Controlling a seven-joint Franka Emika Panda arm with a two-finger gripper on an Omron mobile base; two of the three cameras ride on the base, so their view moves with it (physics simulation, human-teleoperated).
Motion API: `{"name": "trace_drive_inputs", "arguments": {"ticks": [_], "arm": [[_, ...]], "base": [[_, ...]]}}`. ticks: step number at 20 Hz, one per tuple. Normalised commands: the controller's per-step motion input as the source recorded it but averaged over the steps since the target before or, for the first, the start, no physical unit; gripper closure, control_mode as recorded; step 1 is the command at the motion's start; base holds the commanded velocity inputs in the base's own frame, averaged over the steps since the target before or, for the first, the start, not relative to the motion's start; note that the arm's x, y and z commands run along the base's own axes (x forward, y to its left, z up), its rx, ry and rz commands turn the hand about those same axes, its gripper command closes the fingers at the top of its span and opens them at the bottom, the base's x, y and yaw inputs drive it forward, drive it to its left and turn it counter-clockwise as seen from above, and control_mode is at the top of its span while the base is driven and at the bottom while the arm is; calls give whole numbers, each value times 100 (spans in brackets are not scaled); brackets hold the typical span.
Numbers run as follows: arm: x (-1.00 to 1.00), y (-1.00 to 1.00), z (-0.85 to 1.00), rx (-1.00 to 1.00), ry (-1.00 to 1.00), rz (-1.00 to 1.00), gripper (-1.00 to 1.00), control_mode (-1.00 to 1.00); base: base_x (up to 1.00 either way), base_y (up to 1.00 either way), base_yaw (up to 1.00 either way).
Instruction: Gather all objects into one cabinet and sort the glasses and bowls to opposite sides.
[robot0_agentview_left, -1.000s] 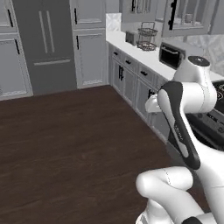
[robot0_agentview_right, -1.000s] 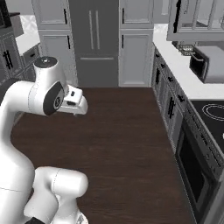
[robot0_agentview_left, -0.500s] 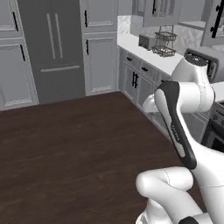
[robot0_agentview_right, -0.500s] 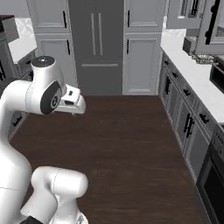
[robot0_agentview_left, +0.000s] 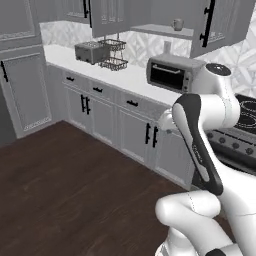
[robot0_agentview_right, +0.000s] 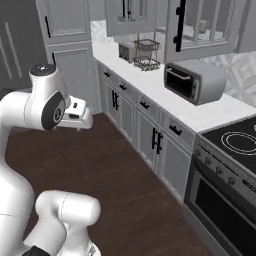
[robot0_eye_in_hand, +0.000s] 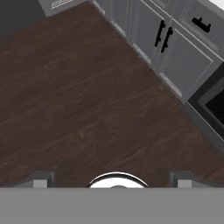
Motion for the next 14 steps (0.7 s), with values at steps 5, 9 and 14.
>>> {"name": "trace_drive_inputs", "arguments": {"ticks": [5, 9, 14], "arm": [[0, 0, 0, 0, 0, 0, -100, 100], [0, 0, 0, 0, 0, 0, -100, 100], [0, 0, 0, 0, 0, 0, -100, 100]], "base": [[80, 87, -76], [64, 100, -53], [86, 100, -46]]}}
